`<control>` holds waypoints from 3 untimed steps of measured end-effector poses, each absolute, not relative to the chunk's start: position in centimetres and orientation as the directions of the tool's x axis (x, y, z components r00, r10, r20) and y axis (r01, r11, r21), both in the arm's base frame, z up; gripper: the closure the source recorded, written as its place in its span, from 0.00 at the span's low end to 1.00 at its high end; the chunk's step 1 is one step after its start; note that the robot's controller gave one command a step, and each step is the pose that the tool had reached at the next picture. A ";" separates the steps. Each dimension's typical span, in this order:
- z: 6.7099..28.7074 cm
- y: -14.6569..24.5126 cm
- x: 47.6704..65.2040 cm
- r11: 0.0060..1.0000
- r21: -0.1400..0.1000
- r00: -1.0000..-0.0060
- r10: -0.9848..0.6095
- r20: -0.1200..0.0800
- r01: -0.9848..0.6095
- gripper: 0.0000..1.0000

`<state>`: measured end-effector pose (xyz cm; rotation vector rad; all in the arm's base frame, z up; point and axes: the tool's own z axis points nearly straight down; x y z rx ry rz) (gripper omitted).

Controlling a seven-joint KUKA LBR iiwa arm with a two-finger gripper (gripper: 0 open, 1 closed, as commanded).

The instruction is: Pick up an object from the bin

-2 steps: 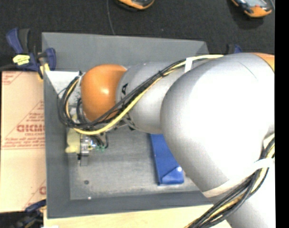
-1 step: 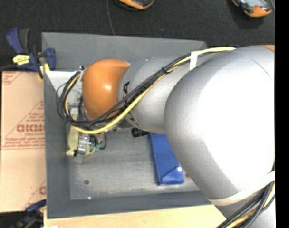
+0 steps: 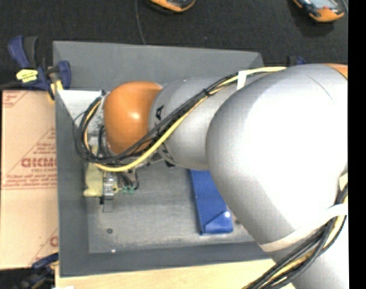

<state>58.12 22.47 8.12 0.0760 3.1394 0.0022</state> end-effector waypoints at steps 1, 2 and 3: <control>7.2 22.8 58.6 0.909 0.008 -0.909 0.416 -0.004 0.416 0.00; 7.3 22.3 58.3 0.997 0.001 -0.997 0.078 -0.002 0.078 1.00; 7.3 22.4 58.3 0.997 0.002 -0.997 0.079 -0.001 0.079 1.00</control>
Offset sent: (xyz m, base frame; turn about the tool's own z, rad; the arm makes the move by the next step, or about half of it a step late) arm 0.0010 -0.0002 -0.0088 0.0283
